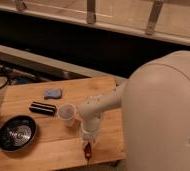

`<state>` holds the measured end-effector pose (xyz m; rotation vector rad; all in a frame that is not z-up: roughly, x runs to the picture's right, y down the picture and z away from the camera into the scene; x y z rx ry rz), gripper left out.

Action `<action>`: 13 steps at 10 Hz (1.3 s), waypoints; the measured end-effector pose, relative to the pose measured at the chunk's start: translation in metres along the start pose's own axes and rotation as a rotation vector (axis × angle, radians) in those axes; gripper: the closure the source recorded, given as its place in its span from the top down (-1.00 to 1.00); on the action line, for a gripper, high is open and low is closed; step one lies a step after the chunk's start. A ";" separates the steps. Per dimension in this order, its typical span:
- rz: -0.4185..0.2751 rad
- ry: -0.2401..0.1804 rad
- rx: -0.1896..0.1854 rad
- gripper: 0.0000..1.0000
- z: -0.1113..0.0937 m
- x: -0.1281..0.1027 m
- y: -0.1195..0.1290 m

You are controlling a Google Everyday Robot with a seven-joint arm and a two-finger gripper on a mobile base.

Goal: Drag the pepper across the table

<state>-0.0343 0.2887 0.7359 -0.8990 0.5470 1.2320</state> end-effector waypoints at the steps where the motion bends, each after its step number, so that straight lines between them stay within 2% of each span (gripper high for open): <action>1: -0.001 0.000 0.000 -0.99 -0.001 -0.002 0.002; 4: -0.005 -0.001 0.005 -0.99 -0.002 0.002 -0.007; 6: -0.015 0.000 0.010 -0.99 -0.003 -0.005 0.002; 9: -0.020 -0.001 0.013 -0.99 -0.004 -0.001 -0.006; 13: -0.030 -0.002 0.019 -0.99 -0.006 -0.008 0.001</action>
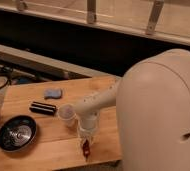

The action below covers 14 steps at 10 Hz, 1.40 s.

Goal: Drag the pepper across the table

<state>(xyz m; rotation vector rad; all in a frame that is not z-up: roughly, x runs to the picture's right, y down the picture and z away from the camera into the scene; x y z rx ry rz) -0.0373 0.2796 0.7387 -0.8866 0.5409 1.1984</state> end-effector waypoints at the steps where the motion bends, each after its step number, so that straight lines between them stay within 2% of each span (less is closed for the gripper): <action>1: -0.002 -0.001 0.000 -0.99 -0.001 0.001 -0.003; 5: -0.021 0.002 0.012 -0.99 -0.002 -0.004 0.003; 14: -0.046 -0.006 0.026 -0.99 -0.008 -0.005 0.000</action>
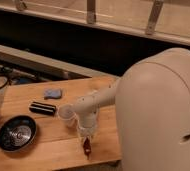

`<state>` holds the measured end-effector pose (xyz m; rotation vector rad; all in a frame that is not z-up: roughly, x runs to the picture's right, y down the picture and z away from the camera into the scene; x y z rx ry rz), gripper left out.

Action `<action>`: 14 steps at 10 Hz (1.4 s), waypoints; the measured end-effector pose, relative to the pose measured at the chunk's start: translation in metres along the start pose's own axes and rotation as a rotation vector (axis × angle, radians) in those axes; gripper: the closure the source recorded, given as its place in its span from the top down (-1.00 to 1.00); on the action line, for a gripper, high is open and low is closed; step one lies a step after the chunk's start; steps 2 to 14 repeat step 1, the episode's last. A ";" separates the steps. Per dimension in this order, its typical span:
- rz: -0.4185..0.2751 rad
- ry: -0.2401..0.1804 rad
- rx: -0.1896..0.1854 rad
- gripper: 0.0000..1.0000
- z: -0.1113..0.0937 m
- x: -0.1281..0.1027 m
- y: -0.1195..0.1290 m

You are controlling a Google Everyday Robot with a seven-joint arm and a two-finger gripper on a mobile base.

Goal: Drag the pepper across the table

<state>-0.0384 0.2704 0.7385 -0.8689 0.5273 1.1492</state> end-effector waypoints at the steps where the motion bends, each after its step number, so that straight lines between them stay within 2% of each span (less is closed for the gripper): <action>1: -0.006 0.000 0.002 -0.99 -0.001 -0.002 0.002; 14: -0.006 0.000 0.002 -0.99 -0.001 -0.002 0.002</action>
